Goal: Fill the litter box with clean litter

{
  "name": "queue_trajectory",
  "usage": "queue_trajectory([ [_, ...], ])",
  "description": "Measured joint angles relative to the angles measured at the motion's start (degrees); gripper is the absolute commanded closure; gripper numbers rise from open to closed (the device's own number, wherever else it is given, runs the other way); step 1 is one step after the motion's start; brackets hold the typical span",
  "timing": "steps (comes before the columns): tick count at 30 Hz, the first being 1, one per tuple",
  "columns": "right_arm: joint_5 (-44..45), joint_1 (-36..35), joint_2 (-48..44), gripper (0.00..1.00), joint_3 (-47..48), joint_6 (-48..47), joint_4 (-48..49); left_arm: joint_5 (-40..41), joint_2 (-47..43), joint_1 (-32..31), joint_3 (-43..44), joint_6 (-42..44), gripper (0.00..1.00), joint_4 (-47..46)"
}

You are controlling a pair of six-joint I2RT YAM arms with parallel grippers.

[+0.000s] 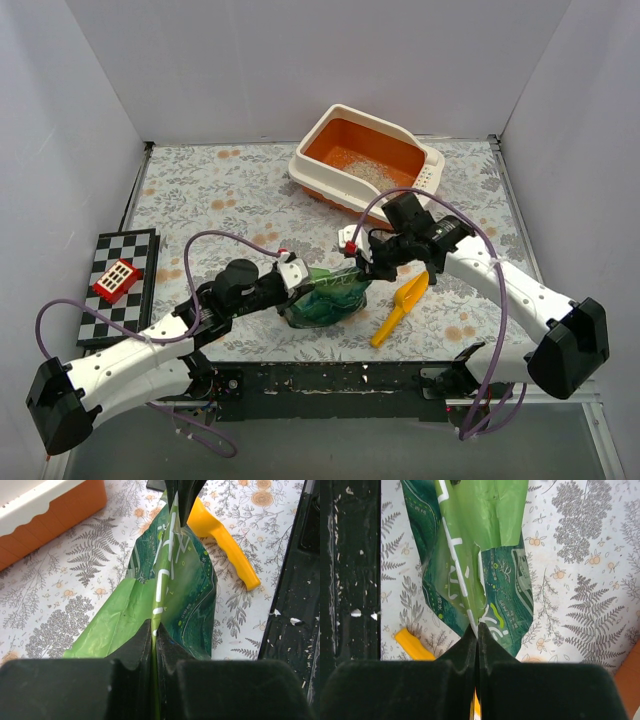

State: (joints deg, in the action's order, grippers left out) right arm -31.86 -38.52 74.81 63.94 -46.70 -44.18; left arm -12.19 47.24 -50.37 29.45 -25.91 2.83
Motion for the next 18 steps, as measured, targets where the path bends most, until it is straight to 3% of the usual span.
queue_trajectory([
  [2,-0.52,0.26,-1.77,0.98,-1.95,1.95,2.93,0.11,-0.83,-0.02,-0.83,0.15,1.00,-0.92],
  [4,-0.04,0.26,-3.52,0.83,-3.02,4.59,5.05,0.20,-1.31,-0.02,-0.98,0.17,1.00,-1.14],
  [8,4.26,1.09,-6.45,0.77,-3.04,10.71,6.71,0.66,-1.40,0.07,-1.14,-0.26,1.00,-1.14],
  [11,12.41,2.10,-11.50,0.49,-2.60,18.21,7.89,1.05,-1.73,0.33,-1.66,-1.20,1.00,-1.77],
  [13,20.96,2.62,-14.99,0.50,-2.54,24.61,9.33,1.22,-1.79,0.35,-1.90,-1.79,1.00,-2.10],
  [15,31.91,3.61,-18.62,0.46,-2.10,32.28,9.62,1.29,-1.77,0.37,-1.99,-2.51,1.00,-2.45],
  [18,39.45,7.54,-19.93,0.49,-0.52,41.05,8.17,1.27,-1.81,0.37,-2.58,-3.54,1.00,-3.39],
])
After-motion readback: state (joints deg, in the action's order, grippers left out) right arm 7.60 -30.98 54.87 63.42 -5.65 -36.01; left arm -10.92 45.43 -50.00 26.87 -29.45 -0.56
